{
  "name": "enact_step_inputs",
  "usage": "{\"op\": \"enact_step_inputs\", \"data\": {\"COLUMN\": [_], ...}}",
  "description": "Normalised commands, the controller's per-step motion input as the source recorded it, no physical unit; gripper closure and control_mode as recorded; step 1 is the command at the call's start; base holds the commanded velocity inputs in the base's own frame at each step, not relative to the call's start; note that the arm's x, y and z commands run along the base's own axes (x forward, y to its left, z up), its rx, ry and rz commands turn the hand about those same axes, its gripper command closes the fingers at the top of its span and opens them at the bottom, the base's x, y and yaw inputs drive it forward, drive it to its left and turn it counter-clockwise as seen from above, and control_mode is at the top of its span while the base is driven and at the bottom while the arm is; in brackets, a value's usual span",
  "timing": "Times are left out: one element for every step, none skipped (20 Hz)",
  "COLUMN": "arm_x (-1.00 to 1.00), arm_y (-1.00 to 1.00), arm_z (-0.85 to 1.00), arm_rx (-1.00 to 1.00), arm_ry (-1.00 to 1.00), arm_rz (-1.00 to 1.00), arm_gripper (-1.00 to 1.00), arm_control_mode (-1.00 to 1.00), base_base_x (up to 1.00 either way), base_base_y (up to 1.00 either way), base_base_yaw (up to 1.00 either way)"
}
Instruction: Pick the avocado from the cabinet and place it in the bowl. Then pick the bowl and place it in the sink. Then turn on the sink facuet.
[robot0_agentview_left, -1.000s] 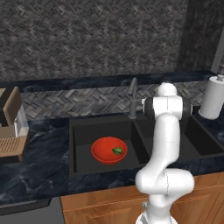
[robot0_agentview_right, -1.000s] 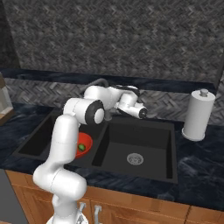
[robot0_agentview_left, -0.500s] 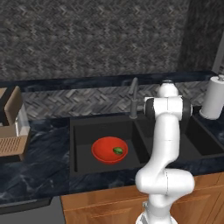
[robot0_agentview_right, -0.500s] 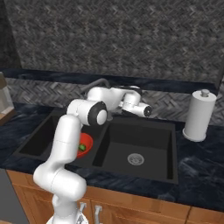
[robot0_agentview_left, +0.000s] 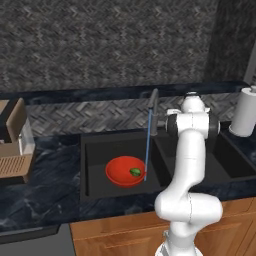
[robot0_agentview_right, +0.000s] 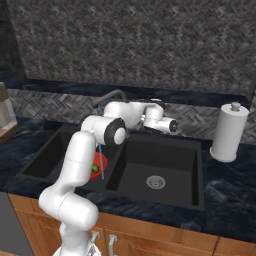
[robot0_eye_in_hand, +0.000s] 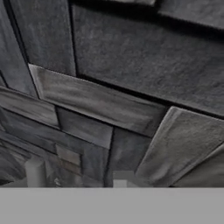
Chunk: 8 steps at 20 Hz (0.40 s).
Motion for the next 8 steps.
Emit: {"op": "enact_step_inputs", "data": {"arm_x": [-0.04, -0.04, -0.05, -0.05, -0.05, -0.06, -0.01, 0.00], "arm_y": [-0.63, -0.59, -0.55, -0.55, -0.51, -0.45, -0.36, -0.28], "arm_z": [-0.16, -0.16, -0.16, -0.15, -0.13, -0.12, -0.11, -0.05], "arm_rx": [0.06, 0.05, 0.05, 0.05, 0.05, 0.05, 0.04, 0.04], "arm_ry": [0.10, 0.10, 0.09, 0.09, 0.07, 0.05, 0.06, 0.08], "arm_rz": [0.00, 0.00, 0.00, 0.00, 0.00, 0.00, 0.00, 0.00], "arm_gripper": [1.00, 1.00, 1.00, 1.00, 1.00, 1.00, 1.00, 1.00], "arm_control_mode": [-1.00, -1.00, -1.00, -1.00, -1.00, -1.00, -1.00, -1.00], "base_base_x": [0.00, 0.00, 0.00, 0.00, 0.00, 0.00, 0.00, 0.00], "base_base_y": [0.00, 0.00, 0.00, 0.00, 0.00, 0.00, 0.00, 0.00], "base_base_yaw": [0.00, 0.00, 0.00, 0.00, 0.00, 0.00, 0.00, 0.00]}}
